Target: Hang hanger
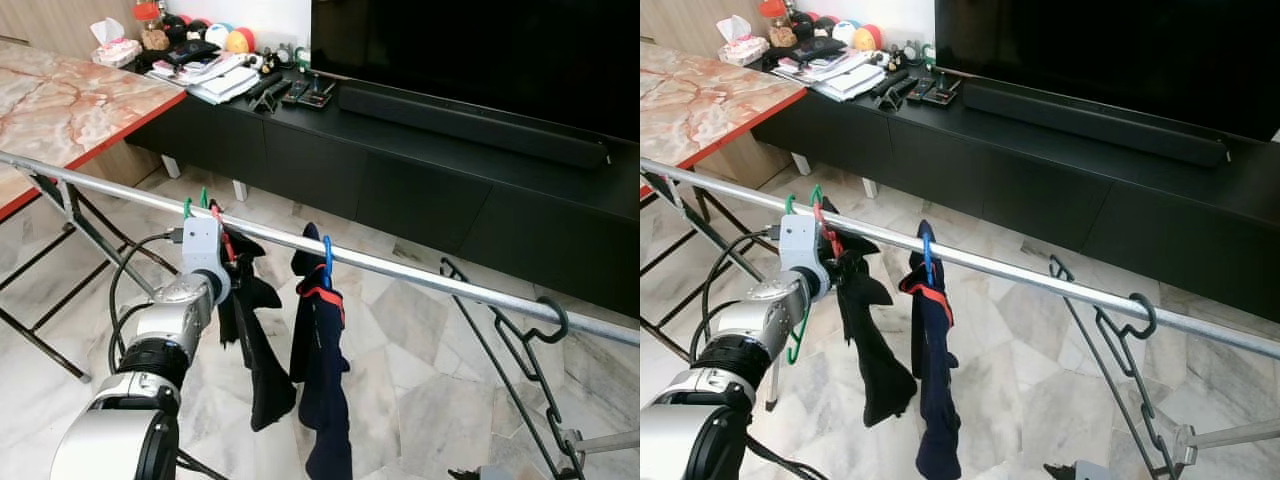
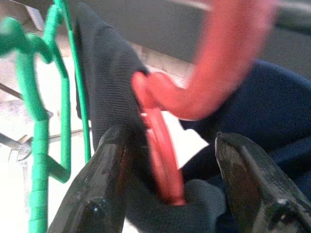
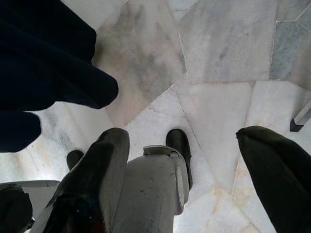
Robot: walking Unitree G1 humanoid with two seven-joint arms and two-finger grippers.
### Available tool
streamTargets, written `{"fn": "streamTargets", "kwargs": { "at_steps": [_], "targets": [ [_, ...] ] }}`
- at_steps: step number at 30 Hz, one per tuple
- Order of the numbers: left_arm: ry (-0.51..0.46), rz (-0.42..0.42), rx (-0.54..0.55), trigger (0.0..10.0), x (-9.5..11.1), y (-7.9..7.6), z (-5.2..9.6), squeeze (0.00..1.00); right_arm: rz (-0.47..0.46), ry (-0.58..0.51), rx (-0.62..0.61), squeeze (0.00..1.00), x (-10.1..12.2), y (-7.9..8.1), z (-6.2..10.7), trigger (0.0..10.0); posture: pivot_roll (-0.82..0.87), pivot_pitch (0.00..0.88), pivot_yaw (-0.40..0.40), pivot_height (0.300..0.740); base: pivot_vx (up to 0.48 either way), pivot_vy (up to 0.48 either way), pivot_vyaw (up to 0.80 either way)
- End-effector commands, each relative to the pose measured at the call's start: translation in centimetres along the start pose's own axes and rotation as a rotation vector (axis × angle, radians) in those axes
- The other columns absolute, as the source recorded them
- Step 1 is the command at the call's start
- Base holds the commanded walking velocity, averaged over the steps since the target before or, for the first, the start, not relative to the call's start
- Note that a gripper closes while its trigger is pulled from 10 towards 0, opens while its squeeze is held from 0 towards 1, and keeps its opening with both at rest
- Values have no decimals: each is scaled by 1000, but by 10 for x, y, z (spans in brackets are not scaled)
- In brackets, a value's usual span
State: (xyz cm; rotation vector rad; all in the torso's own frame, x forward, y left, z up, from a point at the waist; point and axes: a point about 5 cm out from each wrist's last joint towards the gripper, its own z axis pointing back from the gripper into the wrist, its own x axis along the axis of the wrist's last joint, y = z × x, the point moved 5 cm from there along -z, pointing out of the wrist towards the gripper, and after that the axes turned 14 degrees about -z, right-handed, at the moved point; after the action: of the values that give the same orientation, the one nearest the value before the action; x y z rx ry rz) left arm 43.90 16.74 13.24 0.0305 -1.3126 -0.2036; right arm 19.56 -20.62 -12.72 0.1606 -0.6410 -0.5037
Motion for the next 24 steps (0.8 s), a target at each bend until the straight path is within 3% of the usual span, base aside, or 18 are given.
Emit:
{"fn": "streamTargets", "kwargs": {
  "at_steps": [1, 2, 14, 19, 24],
  "targets": [
    [92, 2, -25, 4000, -19, -6, -1, 0, -7, 18, -9, 0, -7, -2, 1, 10000, -97, 154, -4, 740, 0, 0, 0],
    [99, 0, -22, 0, -20, -6, -1, 0, -8, 18, -10, 0, -7, -2, 1, 10000, -97, 154, -4, 740, 0, 0, 0],
    [47, 56, 62, 0, -4, 2, -4, 0, -8, 17, -4, 0, -6, -1, 1, 10000, -90, 151, -2, 740, 0, 0, 0],
    [4, 10, 82, 0, 12, 6, -5, 0, -15, 15, 1, 0, -7, 0, 1, 10000, -91, 142, 4, 740, 0, 0, 0],
    [30, -1, 38, 0, 6, -1, -5, 0, -13, 17, 3, 0, -7, 1, 1, 10000, -92, 136, 5, 740, 0, 0, 0]
  ]
}}
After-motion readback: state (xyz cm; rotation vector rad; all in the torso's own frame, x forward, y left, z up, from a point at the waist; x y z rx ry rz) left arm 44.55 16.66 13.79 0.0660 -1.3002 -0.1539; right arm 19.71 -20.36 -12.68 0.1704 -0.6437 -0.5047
